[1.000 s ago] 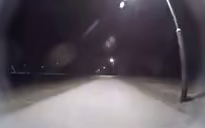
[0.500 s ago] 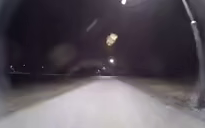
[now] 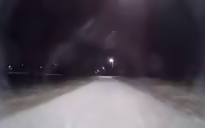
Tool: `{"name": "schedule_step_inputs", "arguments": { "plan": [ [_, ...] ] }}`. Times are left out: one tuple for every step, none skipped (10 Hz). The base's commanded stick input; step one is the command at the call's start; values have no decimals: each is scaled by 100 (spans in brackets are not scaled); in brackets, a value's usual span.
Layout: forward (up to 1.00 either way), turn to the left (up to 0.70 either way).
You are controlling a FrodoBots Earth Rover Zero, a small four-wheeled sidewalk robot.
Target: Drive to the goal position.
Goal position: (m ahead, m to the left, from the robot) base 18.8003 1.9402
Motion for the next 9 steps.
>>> {"name": "schedule_step_inputs", "arguments": {
  "plan": [
    [100, 0],
    [100, 0],
    [100, 0],
    [100, 0],
    [100, 0],
    [100, 0],
    [100, -1],
    [100, -19],
    [100, -24]
  ]
}}
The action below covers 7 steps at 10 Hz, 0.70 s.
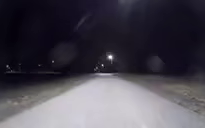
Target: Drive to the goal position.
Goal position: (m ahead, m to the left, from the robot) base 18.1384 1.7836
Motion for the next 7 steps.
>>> {"name": "schedule_step_inputs", "arguments": {
  "plan": [
    [100, -19],
    [100, -15],
    [100, -10],
    [100, -5],
    [100, 0],
    [100, 0],
    [100, 0]
  ]
}}
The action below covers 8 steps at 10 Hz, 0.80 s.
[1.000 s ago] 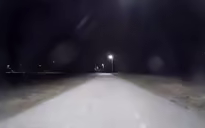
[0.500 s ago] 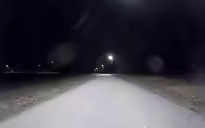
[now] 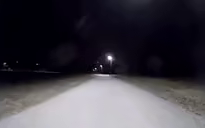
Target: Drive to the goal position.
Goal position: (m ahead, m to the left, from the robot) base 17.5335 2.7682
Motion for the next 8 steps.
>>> {"name": "schedule_step_inputs", "arguments": {
  "plan": [
    [100, -27],
    [100, -27],
    [100, -15],
    [100, 0],
    [100, 0],
    [100, 0],
    [100, 0],
    [100, 0]
  ]
}}
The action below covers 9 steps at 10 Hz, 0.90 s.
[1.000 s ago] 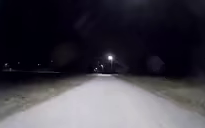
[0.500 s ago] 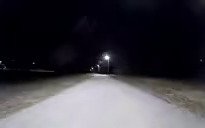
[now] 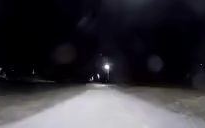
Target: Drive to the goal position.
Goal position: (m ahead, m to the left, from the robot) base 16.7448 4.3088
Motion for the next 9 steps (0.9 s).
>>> {"name": "schedule_step_inputs", "arguments": {
  "plan": [
    [100, 0],
    [100, 0],
    [100, 0],
    [100, 0],
    [100, 0],
    [100, 0],
    [100, 0],
    [100, 0],
    [100, 0]
  ]
}}
